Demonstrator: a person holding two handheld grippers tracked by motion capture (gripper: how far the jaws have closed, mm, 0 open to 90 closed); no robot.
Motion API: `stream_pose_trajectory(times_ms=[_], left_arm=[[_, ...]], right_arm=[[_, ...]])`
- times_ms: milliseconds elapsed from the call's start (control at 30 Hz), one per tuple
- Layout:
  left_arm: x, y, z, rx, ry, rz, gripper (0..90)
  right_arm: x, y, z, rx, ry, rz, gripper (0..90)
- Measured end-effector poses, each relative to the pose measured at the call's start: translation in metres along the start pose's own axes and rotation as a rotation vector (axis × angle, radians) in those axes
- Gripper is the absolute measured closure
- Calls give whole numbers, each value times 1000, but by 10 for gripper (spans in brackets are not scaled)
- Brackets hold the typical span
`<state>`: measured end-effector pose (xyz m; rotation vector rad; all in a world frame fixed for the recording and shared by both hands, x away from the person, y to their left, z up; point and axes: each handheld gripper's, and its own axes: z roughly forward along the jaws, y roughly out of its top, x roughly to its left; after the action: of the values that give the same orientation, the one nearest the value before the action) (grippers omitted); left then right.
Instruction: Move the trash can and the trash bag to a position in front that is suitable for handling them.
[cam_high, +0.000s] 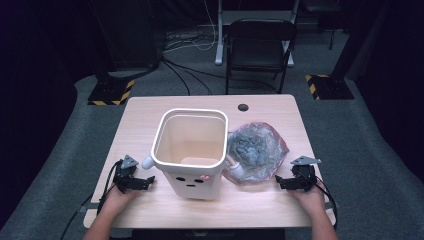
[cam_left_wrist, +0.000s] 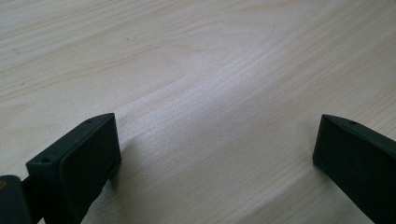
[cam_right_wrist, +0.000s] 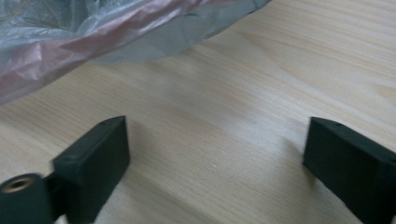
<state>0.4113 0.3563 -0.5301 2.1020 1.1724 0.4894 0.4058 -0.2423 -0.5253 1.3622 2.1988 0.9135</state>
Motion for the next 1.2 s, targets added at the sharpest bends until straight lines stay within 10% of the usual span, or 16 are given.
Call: stream_pose_trajectory(times_ms=[633, 1200], left_arm=[[-1, -3, -3, -1, 7, -8, 7], [-1, -3, -3, -1, 11, -14, 11]], right_arm=[[0, 7, -9, 18, -7, 36, 278], [18, 37, -41, -179, 32, -9, 170]])
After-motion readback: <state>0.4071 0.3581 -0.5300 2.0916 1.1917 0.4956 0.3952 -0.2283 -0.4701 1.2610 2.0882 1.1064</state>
